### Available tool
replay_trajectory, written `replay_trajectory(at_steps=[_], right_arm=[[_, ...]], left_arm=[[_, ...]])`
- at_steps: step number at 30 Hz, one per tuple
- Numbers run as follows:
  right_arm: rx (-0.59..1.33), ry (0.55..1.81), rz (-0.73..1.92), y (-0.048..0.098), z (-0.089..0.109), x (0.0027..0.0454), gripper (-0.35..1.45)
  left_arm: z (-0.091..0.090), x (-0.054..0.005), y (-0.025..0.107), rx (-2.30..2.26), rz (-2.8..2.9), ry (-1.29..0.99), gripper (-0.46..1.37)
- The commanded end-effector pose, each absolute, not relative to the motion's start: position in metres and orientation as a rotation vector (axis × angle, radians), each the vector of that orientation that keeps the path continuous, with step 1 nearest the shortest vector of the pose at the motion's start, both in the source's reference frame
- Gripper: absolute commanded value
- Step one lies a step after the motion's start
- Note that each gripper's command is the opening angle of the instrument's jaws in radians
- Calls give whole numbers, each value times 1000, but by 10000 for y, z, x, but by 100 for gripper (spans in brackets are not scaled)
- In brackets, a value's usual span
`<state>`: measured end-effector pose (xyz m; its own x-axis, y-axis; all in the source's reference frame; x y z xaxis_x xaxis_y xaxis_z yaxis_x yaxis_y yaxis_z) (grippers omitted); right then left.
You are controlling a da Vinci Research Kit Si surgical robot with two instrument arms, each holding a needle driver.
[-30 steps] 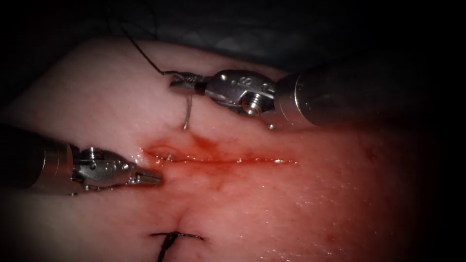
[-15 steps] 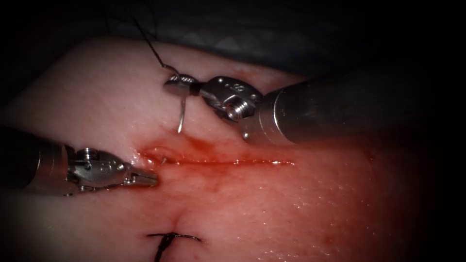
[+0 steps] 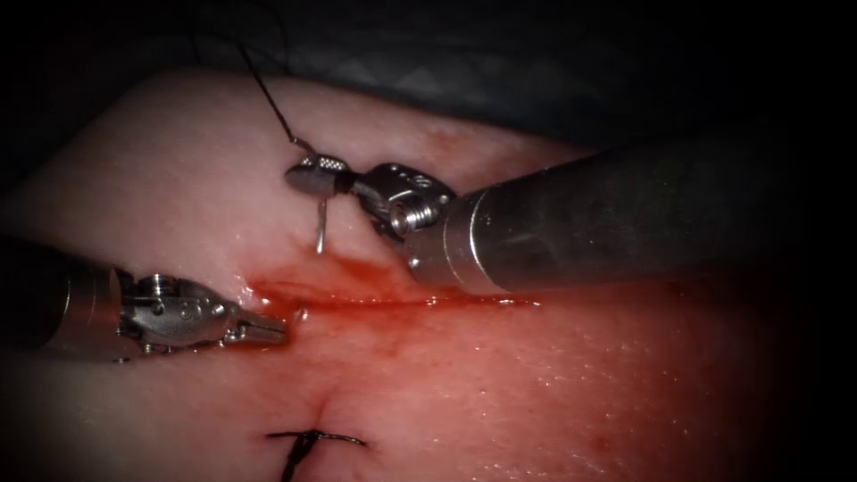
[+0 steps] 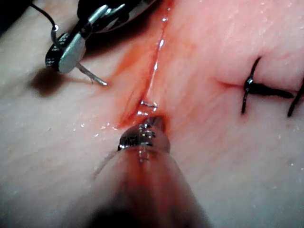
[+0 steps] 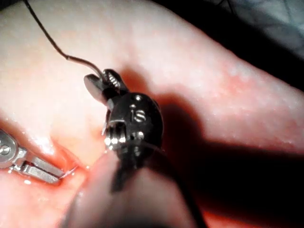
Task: Wound Closure
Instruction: Throw the needle through the top side of the incision with the right tool
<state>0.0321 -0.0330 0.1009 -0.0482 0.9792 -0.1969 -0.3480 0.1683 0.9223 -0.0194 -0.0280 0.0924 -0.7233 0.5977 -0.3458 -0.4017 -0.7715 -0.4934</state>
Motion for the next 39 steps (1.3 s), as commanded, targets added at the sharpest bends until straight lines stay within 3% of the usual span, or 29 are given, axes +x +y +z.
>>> replay_trajectory(at_steps=[1, 21, 28, 30, 33, 37, 39], right_arm=[[792, 1069, 1275, -335, 1009, 323, -35], [939, 950, 1413, -382, 1013, 331, -35], [991, 1004, 1455, -377, 1008, 330, -35], [976, 1037, 1439, -369, 1006, 327, -18], [811, 1115, 1272, -340, 1002, 321, 58], [643, 1142, 1176, -312, 998, 316, 97], [581, 1152, 1112, -298, 995, 313, 107]], left_arm=[[925, -194, -280, -675, 2438, -534, -19], [926, -198, -279, -673, 2435, -532, -21], [925, -199, -279, -673, 2435, -532, -22], [926, -199, -279, -673, 2435, -532, -23], [926, -199, -280, -672, 2435, -531, -25], [925, -199, -280, -672, 2435, -531, -25], [925, -199, -280, -672, 2435, -531, -25]])
